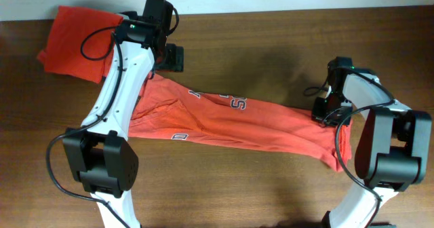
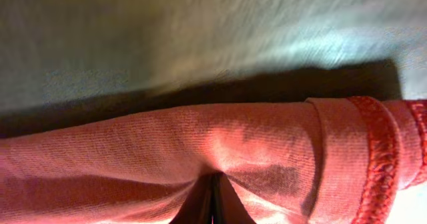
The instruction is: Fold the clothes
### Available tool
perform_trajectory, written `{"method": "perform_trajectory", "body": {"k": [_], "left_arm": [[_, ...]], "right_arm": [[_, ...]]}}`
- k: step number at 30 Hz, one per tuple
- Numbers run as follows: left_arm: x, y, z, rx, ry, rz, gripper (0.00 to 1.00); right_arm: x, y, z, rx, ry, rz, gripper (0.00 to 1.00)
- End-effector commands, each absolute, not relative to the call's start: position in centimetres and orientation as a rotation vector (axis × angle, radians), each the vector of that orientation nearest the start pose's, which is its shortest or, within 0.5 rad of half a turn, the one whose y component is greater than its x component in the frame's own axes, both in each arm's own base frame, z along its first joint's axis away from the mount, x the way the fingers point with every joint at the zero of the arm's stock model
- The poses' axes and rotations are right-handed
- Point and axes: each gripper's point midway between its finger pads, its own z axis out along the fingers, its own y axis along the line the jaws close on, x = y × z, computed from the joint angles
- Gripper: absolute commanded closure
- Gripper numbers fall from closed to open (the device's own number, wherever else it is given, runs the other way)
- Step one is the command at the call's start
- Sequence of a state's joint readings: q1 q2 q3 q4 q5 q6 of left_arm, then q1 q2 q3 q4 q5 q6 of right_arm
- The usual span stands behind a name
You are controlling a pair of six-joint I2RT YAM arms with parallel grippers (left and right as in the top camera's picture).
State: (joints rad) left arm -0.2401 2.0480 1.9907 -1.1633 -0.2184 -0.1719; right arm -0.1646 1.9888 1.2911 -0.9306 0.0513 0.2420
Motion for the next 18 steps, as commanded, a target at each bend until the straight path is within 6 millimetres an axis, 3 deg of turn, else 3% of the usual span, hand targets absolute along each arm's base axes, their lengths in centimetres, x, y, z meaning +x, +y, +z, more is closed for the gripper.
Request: {"method": "perform_trajectory", "body": {"k": [1, 5, 8, 9, 12, 14, 15, 17, 18], "left_arm": [[46.8, -7.6, 17.5, 0.051, 2.729, 0.209, 0.01], [46.8, -7.6, 17.5, 0.051, 2.729, 0.209, 0.01], [46.8, -7.6, 17.5, 0.051, 2.729, 0.209, 0.01], [46.8, -7.6, 17.5, 0.052, 2.729, 0.209, 0.01], [46.8, -7.6, 17.5, 0.052, 2.729, 0.209, 0.01], [46.8, -7.6, 17.5, 0.052, 2.729, 0.209, 0.01], [46.8, -7.6, 17.5, 0.052, 2.729, 0.209, 0.01], [46.8, -7.6, 17.5, 0.052, 2.729, 0.209, 0.01], [46.8, -7.6, 17.5, 0.052, 2.729, 0.209, 0.01]], "right_arm": [[35.0, -9.1, -3.1, 0.636, 3.076, -0.122, 0.96], [38.6, -10.1, -2.6, 0.596, 2.934, -0.086, 0.95], [40.5, -10.5, -2.1, 0.587, 2.857, -0.071, 0.76], [40.9, -10.1, -1.4, 0.567, 2.859, -0.029, 0.76], [42.7, -10.7, 3.7, 0.534, 2.785, 0.018, 0.64], [42.7, -12.1, 7.1, 0.579, 2.752, 0.011, 0.59], [41.7, -13.3, 9.7, 0.625, 2.749, 0.004, 0.53], [39.1, -15.0, 12.1, 0.717, 2.789, 0.002, 0.4], [37.3, -15.7, 12.4, 0.779, 2.831, 0.007, 0.4]]}}
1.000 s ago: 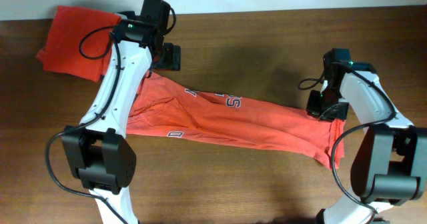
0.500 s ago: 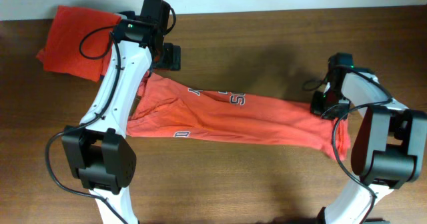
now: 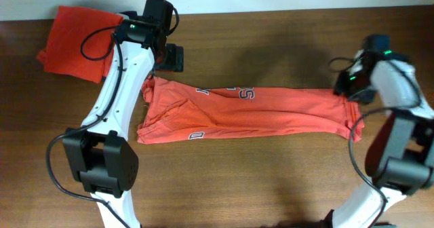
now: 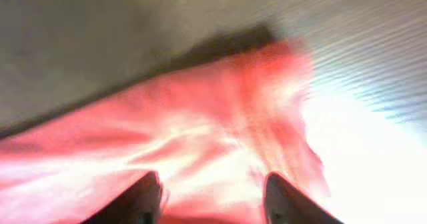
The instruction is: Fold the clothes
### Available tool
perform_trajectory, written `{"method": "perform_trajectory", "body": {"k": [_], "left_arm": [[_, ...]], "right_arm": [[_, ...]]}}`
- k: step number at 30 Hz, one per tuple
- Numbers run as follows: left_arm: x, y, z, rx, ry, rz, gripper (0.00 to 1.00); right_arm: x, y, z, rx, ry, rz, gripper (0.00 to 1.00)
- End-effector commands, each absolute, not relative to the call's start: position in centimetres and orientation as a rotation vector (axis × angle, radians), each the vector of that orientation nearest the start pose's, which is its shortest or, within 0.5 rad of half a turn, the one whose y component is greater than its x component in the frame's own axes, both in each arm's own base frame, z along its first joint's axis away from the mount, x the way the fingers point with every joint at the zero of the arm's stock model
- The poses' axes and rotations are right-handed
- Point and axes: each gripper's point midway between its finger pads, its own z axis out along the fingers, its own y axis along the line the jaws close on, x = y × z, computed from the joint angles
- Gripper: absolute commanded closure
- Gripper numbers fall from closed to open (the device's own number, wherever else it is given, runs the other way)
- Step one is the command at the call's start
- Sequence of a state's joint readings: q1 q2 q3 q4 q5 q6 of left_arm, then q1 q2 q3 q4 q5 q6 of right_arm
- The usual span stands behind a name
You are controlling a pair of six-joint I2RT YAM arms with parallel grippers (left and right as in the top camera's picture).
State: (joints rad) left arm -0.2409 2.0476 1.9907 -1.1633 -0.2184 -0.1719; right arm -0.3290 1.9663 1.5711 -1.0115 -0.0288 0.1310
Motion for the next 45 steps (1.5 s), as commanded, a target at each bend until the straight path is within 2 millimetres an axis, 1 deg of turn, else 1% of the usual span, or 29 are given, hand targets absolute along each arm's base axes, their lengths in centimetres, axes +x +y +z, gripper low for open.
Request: {"method": "perform_trajectory", "body": {"k": [1, 3, 4, 5, 6, 8, 10, 12, 16, 18, 22, 24, 25, 26, 27, 30, 33, 36, 38, 39, 40, 42, 43, 44, 45], "left_arm": [[46.8, -7.6, 17.5, 0.052, 2.729, 0.209, 0.01], [46.8, -7.6, 17.5, 0.052, 2.729, 0.209, 0.01], [46.8, -7.7, 17.5, 0.054, 2.729, 0.208, 0.01], [46.8, -7.7, 17.5, 0.054, 2.729, 0.208, 0.01], [46.8, -7.7, 17.5, 0.053, 2.729, 0.209, 0.01], [46.8, -7.7, 17.5, 0.053, 2.729, 0.209, 0.01], [46.8, -7.7, 17.5, 0.053, 2.729, 0.209, 0.01], [46.8, -7.7, 17.5, 0.053, 2.729, 0.209, 0.01], [46.8, -7.7, 17.5, 0.053, 2.729, 0.209, 0.01], [46.8, -7.6, 17.5, 0.053, 2.729, 0.209, 0.01], [46.8, -7.7, 17.5, 0.053, 2.729, 0.209, 0.01], [46.8, -7.7, 17.5, 0.053, 2.729, 0.209, 0.01], [46.8, -7.7, 17.5, 0.053, 2.729, 0.209, 0.01], [46.8, -7.7, 17.5, 0.053, 2.729, 0.209, 0.01], [46.8, -7.7, 17.5, 0.053, 2.729, 0.209, 0.01], [46.8, -7.7, 17.5, 0.053, 2.729, 0.209, 0.01], [46.8, -7.7, 17.5, 0.053, 2.729, 0.209, 0.01], [46.8, -7.7, 17.5, 0.053, 2.729, 0.209, 0.01], [46.8, -7.7, 17.5, 0.053, 2.729, 0.209, 0.01], [46.8, -7.7, 17.5, 0.053, 2.729, 0.209, 0.01], [46.8, -7.7, 17.5, 0.053, 2.729, 0.209, 0.01], [46.8, -7.7, 17.5, 0.053, 2.729, 0.209, 0.01], [46.8, -7.7, 17.5, 0.053, 2.729, 0.209, 0.01], [46.8, -7.7, 17.5, 0.053, 2.729, 0.209, 0.01], [46.8, -7.7, 17.5, 0.053, 2.729, 0.209, 0.01]], "right_arm": [[35.9, -16.1, 12.3, 0.825, 2.865, 0.015, 0.41], [33.5, -16.4, 11.5, 0.905, 2.93, 0.034, 0.49], [32.2, -16.6, 10.6, 0.969, 2.951, 0.046, 0.51], [31.6, -16.6, 9.6, 1.025, 2.95, 0.071, 0.51], [31.1, -16.4, 8.1, 1.079, 2.94, 0.118, 0.51], [30.3, -15.3, 6.0, 1.138, 2.934, 0.235, 0.51], [29.9, -14.4, 4.6, 1.152, 2.928, 0.315, 0.51], [29.5, -13.7, 3.2, 1.157, 2.926, 0.358, 0.51], [28.7, -13.8, 2.5, 1.171, 2.947, 0.324, 0.5], [28.4, -14.0, 2.4, 1.207, 2.945, 0.292, 0.5], [28.2, -13.9, 2.3, 1.211, 2.951, 0.296, 0.51], [27.7, -13.9, 2.3, 1.264, 2.956, 0.28, 0.5], [27.1, -14.4, 2.2, 1.325, 2.952, 0.211, 0.47], [26.1, -15.8, 2.1, 1.452, 2.922, 0.043, 0.43], [26.0, -16.2, 2.1, 1.471, 2.91, -0.004, 0.43], [26.2, -16.1, 2.1, 1.464, 2.906, 0.011, 0.44], [26.9, -15.6, 1.9, 1.442, 2.896, 0.082, 0.5], [27.2, -15.4, 1.4, 1.442, 2.875, 0.113, 0.51], [27.5, -14.7, 0.8, 1.441, 2.857, 0.184, 0.5], [28.2, -13.7, 0.2, 1.421, 2.832, 0.292, 0.51], [28.4, -13.5, 0.2, 1.416, 2.824, 0.32, 0.55], [28.6, -13.3, 0.2, 1.409, 2.819, 0.339, 0.66], [28.7, -13.4, 0.3, 1.384, 2.824, 0.337, 0.83], [29.0, -13.6, 0.6, 1.344, 2.828, 0.332, 0.96], [29.3, -13.8, 1.1, 1.312, 2.823, 0.328, 0.96]]}}
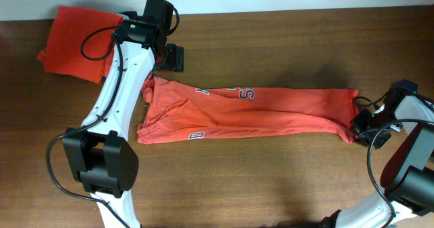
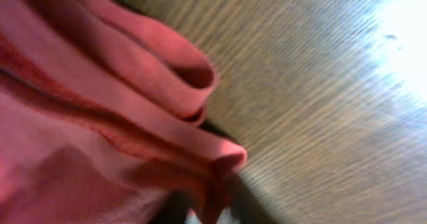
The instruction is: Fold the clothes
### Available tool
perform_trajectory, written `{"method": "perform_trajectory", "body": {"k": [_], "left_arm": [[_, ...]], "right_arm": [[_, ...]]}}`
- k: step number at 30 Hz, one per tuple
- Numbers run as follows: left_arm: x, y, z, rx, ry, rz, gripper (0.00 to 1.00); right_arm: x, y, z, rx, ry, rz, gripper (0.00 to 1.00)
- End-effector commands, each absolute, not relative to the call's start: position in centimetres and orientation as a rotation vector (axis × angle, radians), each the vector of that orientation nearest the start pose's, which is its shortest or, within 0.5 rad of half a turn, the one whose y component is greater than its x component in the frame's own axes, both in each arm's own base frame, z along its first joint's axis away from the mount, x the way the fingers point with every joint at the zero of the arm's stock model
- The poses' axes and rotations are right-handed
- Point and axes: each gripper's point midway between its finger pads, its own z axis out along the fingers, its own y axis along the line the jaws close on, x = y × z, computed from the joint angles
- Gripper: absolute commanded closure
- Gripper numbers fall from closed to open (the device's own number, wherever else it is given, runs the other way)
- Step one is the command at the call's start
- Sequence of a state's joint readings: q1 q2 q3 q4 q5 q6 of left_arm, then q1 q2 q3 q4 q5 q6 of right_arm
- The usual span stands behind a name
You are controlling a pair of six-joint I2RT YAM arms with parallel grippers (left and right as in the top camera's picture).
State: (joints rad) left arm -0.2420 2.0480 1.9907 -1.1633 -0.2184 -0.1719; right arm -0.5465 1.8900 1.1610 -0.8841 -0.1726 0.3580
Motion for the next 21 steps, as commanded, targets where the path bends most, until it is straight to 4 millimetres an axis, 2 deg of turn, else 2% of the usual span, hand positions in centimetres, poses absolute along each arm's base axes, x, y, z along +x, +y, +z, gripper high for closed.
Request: {"method": "perform_trajectory", "body": {"k": [1, 6, 9, 11, 13, 15, 17, 21], "left_arm": [[46.8, -7.7, 17.5, 0.053, 2.729, 0.209, 0.01], [46.8, -7.7, 17.5, 0.053, 2.729, 0.209, 0.01], [46.8, -7.7, 17.5, 0.053, 2.729, 0.209, 0.01], [46.8, -7.7, 17.5, 0.053, 2.729, 0.209, 0.01], [46.8, -7.7, 17.5, 0.053, 2.729, 0.209, 0.01], [46.8, -7.7, 17.5, 0.053, 2.729, 0.209, 0.01], [46.8, -7.7, 17.5, 0.053, 2.729, 0.209, 0.01], [46.8, -7.7, 17.5, 0.053, 2.729, 0.209, 0.01]], "right_arm": [[29.5, -14.0, 1.4, 1.299, 2.815, 0.319, 0.96], [31.3, -15.1, 5.8, 1.115, 2.722, 0.267, 0.96], [31.6, -15.1, 7.0, 1.04, 2.706, 0.258, 0.96], [32.6, -14.4, 7.3, 0.915, 2.699, 0.328, 0.96], [33.2, -13.7, 7.3, 0.842, 2.681, 0.392, 0.96], [33.5, -13.9, 6.8, 0.831, 2.666, 0.382, 0.96], [33.5, -13.9, 5.5, 0.764, 2.657, 0.36, 0.96], [32.4, -13.5, 2.9, 0.767, 2.665, 0.341, 0.96]]}}
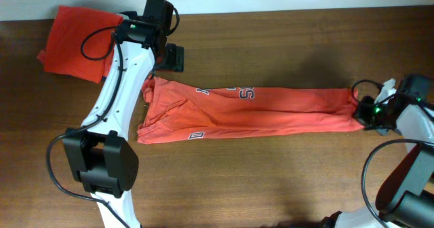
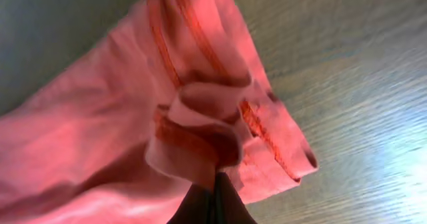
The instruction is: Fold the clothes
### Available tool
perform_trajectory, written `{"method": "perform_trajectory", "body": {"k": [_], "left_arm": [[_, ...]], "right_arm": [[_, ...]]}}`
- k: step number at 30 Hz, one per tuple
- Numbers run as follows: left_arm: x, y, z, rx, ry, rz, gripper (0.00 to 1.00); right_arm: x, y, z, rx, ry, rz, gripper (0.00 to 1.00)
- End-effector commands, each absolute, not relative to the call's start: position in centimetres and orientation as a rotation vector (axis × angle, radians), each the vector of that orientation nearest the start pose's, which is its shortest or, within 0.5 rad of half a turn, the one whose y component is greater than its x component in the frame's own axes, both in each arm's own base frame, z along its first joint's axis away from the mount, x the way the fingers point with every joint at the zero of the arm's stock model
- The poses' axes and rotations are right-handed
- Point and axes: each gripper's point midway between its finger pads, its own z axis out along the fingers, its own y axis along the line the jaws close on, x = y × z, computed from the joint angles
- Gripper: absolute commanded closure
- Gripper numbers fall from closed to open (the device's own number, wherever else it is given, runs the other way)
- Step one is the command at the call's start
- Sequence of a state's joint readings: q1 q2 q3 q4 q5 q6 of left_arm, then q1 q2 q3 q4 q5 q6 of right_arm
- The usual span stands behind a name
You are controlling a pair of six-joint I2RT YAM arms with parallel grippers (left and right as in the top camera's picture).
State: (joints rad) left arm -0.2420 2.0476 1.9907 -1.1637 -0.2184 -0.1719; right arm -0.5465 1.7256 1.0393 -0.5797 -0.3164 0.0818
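An orange shirt (image 1: 251, 109) with dark lettering lies on the wooden table as a long flat band running left to right. My right gripper (image 1: 364, 111) is at the band's right end, shut on a bunched fold of hemmed fabric (image 2: 200, 117). In the right wrist view its dark fingers (image 2: 215, 196) press together under the cloth. My left gripper (image 1: 173, 57) sits just beyond the shirt's far left corner. Whether it is open or shut does not show.
A folded red cloth (image 1: 74, 41) lies at the far left corner of the table (image 1: 271, 180), partly under the left arm. The right arm's cable loops beside the shirt's right end. The table's far edge meets a pale wall.
My right gripper has shifted from the near corner of the shirt's right end to the middle of that end. The end now lies squarer. The left arm is unchanged.
At first the shirt lay slanted, its right end drooping toward the near edge, with my right gripper shut on it. Then the shirt lay straight and the fingers stood apart at its far right corner. Later they gripped the near right corner, and now the end's middle.
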Motion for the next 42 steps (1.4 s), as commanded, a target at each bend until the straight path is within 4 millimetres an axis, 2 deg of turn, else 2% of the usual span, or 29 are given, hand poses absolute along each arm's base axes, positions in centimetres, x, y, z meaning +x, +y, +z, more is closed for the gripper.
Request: {"method": "perform_trajectory", "body": {"k": [1, 4, 6, 8, 9, 11, 12, 16, 17, 21, 25, 28, 32, 33, 35, 37, 39, 41, 42], "left_arm": [[46.8, -7.7, 17.5, 0.053, 2.729, 0.209, 0.01], [46.8, -7.7, 17.5, 0.053, 2.729, 0.209, 0.01], [46.8, -7.7, 17.5, 0.053, 2.729, 0.209, 0.01], [46.8, -7.7, 17.5, 0.053, 2.729, 0.209, 0.01], [46.8, -7.7, 17.5, 0.053, 2.729, 0.209, 0.01], [46.8, -7.6, 17.5, 0.053, 2.729, 0.209, 0.01], [46.8, -7.7, 17.5, 0.053, 2.729, 0.209, 0.01], [46.8, -7.7, 17.5, 0.053, 2.729, 0.209, 0.01], [46.8, -7.7, 17.5, 0.053, 2.729, 0.209, 0.01], [46.8, -7.7, 17.5, 0.053, 2.729, 0.209, 0.01], [46.8, -7.7, 17.5, 0.053, 2.729, 0.209, 0.01], [46.8, -7.7, 17.5, 0.053, 2.729, 0.209, 0.01], [46.8, -7.7, 17.5, 0.053, 2.729, 0.209, 0.01], [46.8, -7.7, 17.5, 0.053, 2.729, 0.209, 0.01], [46.8, -7.7, 17.5, 0.053, 2.729, 0.209, 0.01], [46.8, -7.7, 17.5, 0.054, 2.729, 0.208, 0.01], [46.8, -7.7, 17.5, 0.054, 2.729, 0.208, 0.01], [46.8, -7.7, 17.5, 0.053, 2.729, 0.209, 0.01], [46.8, -7.7, 17.5, 0.053, 2.729, 0.209, 0.01]], "right_arm": [[31.6, -13.6, 2.0, 0.782, 2.685, 0.302, 0.96], [30.4, -14.6, 0.8, 0.811, 2.717, 0.192, 0.95], [29.9, -14.9, 0.5, 0.821, 2.73, 0.149, 0.83], [30.0, -14.9, 0.5, 0.82, 2.727, 0.153, 0.68], [30.3, -14.8, 0.8, 0.816, 2.721, 0.166, 0.5], [31.1, -14.5, 1.9, 0.798, 2.7, 0.217, 0.28], [31.5, -14.4, 2.7, 0.79, 2.689, 0.242, 0.23], [32.5, -14.8, 5.9, 0.771, 2.659, 0.241, 0.17], [32.9, -15.0, 6.5, 0.722, 2.651, 0.225, 0.14], [33.5, -15.5, 6.5, 0.606, 2.65, 0.189, 0.04], [34.3, -15.9, 5.0, 0.577, 2.656, 0.185, 0.03], [35.4, -16.1, 2.3, 0.526, 2.673, 0.215, 0.05], [36.2, -15.9, 0.1, 0.506, 2.673, 0.26, 0.08], [36.5, -15.5, -0.5, 0.5, 2.667, 0.304, 0.12], [36.7, -14.8, -0.6, 0.489, 2.655, 0.368, 0.37], [37.0, -14.3, -0.3, 0.477, 2.636, 0.414, 0.54], [37.1, -14.1, -0.2, 0.473, 2.631, 0.432, 0.61], [37.0, -14.1, -0.2, 0.477, 2.635, 0.434, 0.81], [37.0, -14.1, -0.1, 0.476, 2.633, 0.433, 0.86]]}}
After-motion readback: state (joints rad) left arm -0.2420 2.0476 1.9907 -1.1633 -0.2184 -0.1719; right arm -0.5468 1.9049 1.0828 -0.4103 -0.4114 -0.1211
